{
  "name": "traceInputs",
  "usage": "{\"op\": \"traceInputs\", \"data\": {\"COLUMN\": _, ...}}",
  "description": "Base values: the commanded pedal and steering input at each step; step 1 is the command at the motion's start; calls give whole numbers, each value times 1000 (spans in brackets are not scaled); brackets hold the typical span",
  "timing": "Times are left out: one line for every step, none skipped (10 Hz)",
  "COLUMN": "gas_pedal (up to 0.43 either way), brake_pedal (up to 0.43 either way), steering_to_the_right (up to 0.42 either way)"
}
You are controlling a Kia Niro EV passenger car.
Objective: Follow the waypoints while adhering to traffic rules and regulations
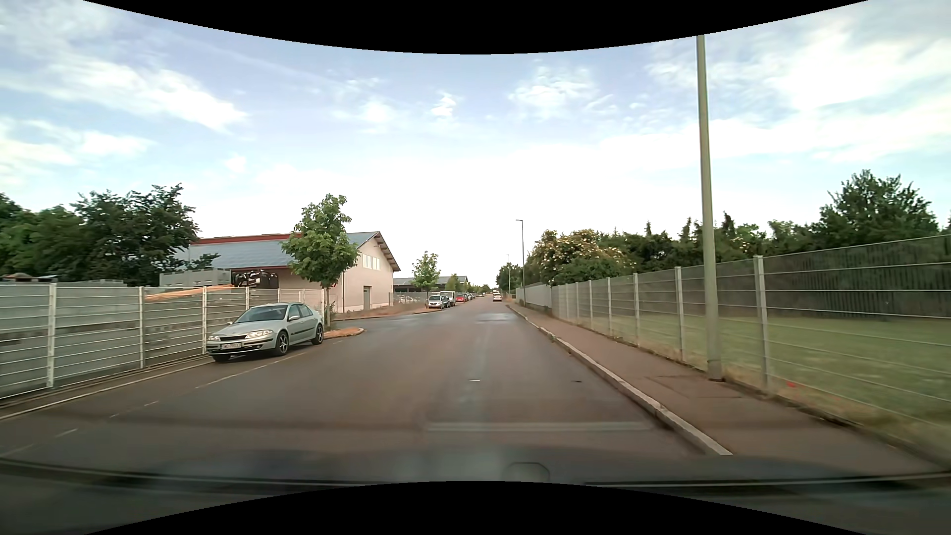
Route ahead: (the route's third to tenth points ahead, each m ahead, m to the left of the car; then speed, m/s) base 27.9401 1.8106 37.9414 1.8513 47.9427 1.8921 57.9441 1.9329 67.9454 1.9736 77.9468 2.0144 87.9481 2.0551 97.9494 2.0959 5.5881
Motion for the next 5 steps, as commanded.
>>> {"op": "traceInputs", "data": {"gas_pedal": 220, "brake_pedal": 0, "steering_to_the_right": -22}}
{"op": "traceInputs", "data": {"gas_pedal": 220, "brake_pedal": 0, "steering_to_the_right": -19}}
{"op": "traceInputs", "data": {"gas_pedal": 220, "brake_pedal": 0, "steering_to_the_right": -19}}
{"op": "traceInputs", "data": {"gas_pedal": 228, "brake_pedal": 0, "steering_to_the_right": -21}}
{"op": "traceInputs", "data": {"gas_pedal": 228, "brake_pedal": 0, "steering_to_the_right": -22}}
